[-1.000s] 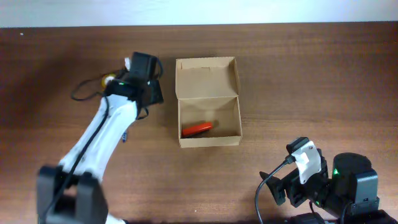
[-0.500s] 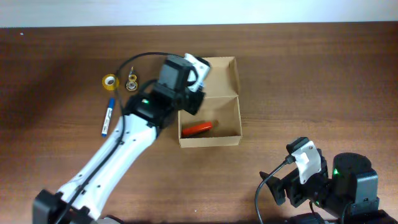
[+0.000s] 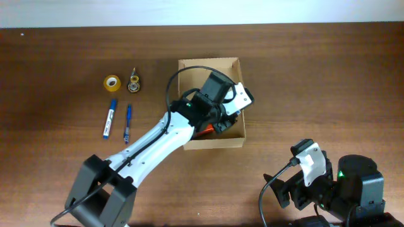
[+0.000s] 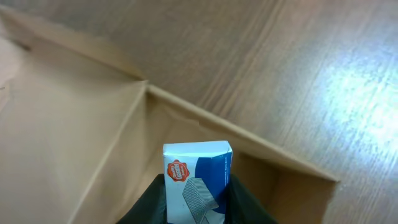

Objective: Pack container
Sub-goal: 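Carry the eraser box into the cardboard box and lower it, then open the left gripper and lift it out of the box, then lower the left gripper onto the black-yellow correction tape and grasp it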

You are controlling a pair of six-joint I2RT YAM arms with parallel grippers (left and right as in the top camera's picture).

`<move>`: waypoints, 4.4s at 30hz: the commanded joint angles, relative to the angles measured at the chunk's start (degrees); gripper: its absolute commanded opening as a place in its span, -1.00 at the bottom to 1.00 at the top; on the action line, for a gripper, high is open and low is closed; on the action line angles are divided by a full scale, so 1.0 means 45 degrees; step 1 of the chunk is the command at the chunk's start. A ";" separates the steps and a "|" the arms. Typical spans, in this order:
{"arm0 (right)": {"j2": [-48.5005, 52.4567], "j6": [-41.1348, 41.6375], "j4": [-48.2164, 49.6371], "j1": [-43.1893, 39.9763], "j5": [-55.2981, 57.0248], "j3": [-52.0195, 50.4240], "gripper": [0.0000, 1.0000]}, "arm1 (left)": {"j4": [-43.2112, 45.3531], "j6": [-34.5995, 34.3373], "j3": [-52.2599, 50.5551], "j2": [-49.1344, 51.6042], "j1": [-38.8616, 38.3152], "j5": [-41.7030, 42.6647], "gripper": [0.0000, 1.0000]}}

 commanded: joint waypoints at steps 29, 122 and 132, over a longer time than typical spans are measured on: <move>-0.0063 0.0000 0.0029 -0.0092 0.0121 -0.0034 0.98 | -0.1384 0.5663 0.0131 0.0738 -0.0189 0.1787 -0.54; -0.0063 0.0000 0.0034 -0.0092 0.0121 -0.0034 0.98 | -0.1001 -0.3818 0.4274 0.5586 0.8330 -0.2399 0.48; -0.0063 0.0000 0.0034 -0.0092 0.0121 -0.0034 0.98 | -0.0976 -0.3818 0.4260 0.5591 0.8879 -0.1583 0.48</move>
